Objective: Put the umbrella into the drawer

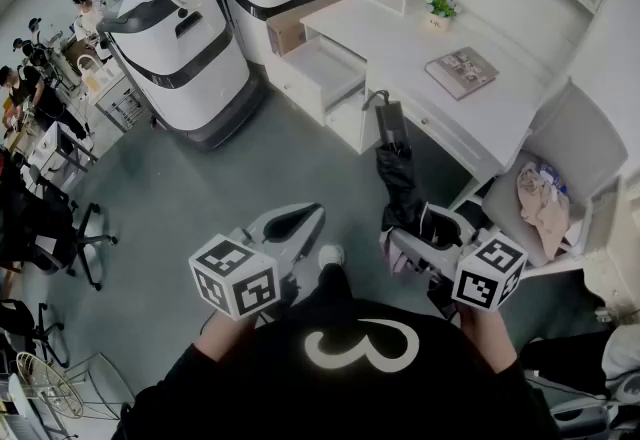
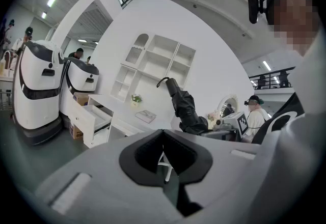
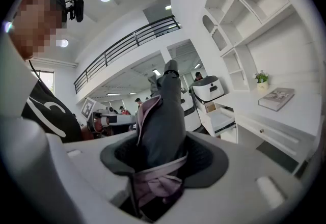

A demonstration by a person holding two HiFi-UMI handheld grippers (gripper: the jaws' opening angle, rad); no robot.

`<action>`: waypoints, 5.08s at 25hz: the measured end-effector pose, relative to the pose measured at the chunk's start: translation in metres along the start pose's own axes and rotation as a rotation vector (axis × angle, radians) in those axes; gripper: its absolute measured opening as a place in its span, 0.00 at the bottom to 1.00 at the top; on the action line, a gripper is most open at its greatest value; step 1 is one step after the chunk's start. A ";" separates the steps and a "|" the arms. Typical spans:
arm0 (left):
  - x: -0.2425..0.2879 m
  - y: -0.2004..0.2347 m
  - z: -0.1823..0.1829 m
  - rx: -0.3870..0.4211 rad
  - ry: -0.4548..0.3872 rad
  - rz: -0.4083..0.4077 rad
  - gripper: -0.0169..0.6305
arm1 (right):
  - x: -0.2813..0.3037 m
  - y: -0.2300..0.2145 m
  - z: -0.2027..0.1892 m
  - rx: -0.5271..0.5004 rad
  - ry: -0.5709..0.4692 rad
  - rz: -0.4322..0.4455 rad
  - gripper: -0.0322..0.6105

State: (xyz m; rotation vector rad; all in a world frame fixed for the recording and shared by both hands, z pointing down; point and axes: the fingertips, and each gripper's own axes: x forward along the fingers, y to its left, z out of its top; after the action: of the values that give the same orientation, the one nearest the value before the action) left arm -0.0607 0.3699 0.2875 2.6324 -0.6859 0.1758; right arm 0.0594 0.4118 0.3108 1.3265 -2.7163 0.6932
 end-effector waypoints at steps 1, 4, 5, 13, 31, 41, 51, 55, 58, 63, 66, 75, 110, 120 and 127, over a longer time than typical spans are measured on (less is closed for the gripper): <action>-0.001 -0.001 0.001 0.001 0.002 -0.001 0.04 | 0.000 0.001 0.001 -0.002 -0.001 -0.001 0.42; -0.002 -0.003 0.002 0.005 0.004 -0.004 0.04 | 0.000 0.003 0.004 -0.006 -0.003 -0.003 0.42; -0.002 -0.005 0.003 0.007 0.005 -0.006 0.04 | -0.001 0.004 0.005 -0.008 -0.003 -0.003 0.42; -0.004 -0.008 0.009 0.020 0.000 -0.009 0.04 | -0.002 0.006 0.007 -0.018 0.001 -0.009 0.42; 0.042 0.044 0.027 0.027 0.013 -0.035 0.04 | 0.044 -0.046 0.024 -0.014 0.015 -0.037 0.42; 0.113 0.126 0.061 -0.008 0.058 -0.068 0.04 | 0.113 -0.119 0.057 0.039 0.034 -0.067 0.42; 0.208 0.248 0.100 -0.084 0.103 -0.061 0.04 | 0.221 -0.221 0.093 0.088 0.120 -0.065 0.42; 0.232 0.297 0.112 -0.116 0.098 -0.049 0.04 | 0.261 -0.251 0.103 0.088 0.164 -0.059 0.42; 0.249 0.325 0.117 -0.131 0.102 -0.050 0.04 | 0.285 -0.267 0.109 0.068 0.204 -0.050 0.42; 0.272 0.345 0.120 -0.147 0.110 -0.069 0.04 | 0.308 -0.287 0.119 0.049 0.213 -0.047 0.42; 0.278 0.352 0.122 -0.147 0.115 -0.064 0.04 | 0.316 -0.295 0.122 0.049 0.217 -0.046 0.42; 0.278 0.383 0.133 -0.148 0.105 0.018 0.04 | 0.357 -0.317 0.135 0.016 0.240 -0.011 0.42; 0.330 0.575 0.159 -0.321 0.125 0.245 0.04 | 0.591 -0.467 0.096 0.009 0.582 0.040 0.42; 0.333 0.599 0.146 -0.358 0.155 0.271 0.04 | 0.622 -0.499 0.034 0.036 0.717 0.021 0.42; 0.328 0.617 0.132 -0.385 0.184 0.297 0.04 | 0.637 -0.525 -0.012 0.053 0.824 -0.014 0.42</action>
State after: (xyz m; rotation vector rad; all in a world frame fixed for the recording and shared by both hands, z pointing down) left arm -0.0760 -0.3196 0.4613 2.1125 -0.9389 0.3310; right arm 0.0517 -0.3346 0.6623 0.7963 -2.0247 1.0271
